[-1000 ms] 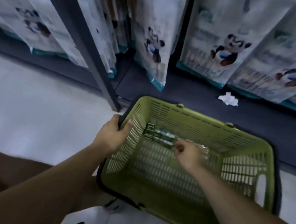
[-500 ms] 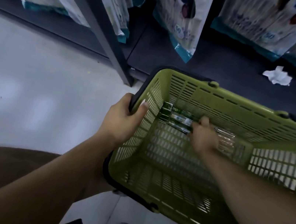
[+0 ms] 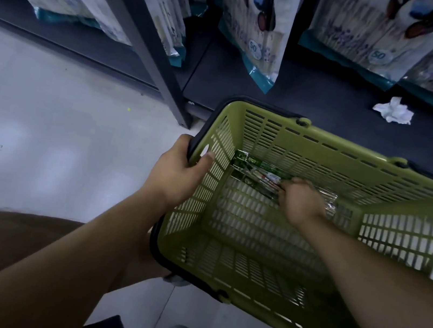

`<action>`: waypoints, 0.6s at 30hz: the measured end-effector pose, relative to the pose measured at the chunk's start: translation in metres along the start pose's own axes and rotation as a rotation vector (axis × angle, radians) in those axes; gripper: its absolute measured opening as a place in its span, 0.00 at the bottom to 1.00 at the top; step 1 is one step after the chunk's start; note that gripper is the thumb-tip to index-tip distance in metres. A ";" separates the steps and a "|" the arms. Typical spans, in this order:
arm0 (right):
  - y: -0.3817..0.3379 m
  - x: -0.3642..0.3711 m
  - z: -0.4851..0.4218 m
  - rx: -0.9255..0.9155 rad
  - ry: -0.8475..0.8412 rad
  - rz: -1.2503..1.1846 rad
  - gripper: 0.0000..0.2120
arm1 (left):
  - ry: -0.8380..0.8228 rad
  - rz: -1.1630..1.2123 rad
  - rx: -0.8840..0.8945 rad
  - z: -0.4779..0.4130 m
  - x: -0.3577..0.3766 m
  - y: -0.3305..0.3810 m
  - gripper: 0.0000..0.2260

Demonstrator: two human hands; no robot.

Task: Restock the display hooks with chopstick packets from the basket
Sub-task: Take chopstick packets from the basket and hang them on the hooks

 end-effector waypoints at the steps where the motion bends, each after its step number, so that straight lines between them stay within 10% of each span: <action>1: 0.001 -0.009 0.003 -0.002 0.010 -0.056 0.10 | -0.014 -0.026 0.007 0.002 0.001 0.002 0.12; 4: -0.007 -0.040 0.019 -0.044 0.012 -0.328 0.08 | 0.210 -0.304 0.267 0.018 -0.019 0.041 0.24; 7: -0.031 -0.078 0.037 -0.090 -0.006 -0.661 0.04 | 0.274 -0.269 0.482 0.039 -0.015 0.082 0.15; 12: -0.077 -0.122 0.052 -0.098 -0.114 -1.189 0.02 | -0.390 0.203 0.113 0.043 0.064 0.062 0.12; 18: -0.075 -0.114 0.043 -0.100 -0.137 -1.312 0.09 | -0.361 0.385 -0.010 0.041 0.064 0.046 0.06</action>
Point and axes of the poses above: each hand's wrist, its own z-axis away from the middle knuckle, its own x-axis out of the palm, y = z × x, the point moved 10 cm from there along -z, towards the middle knuckle, and after that the axes turned 3 degrees about -z, right-handed, at the moved point
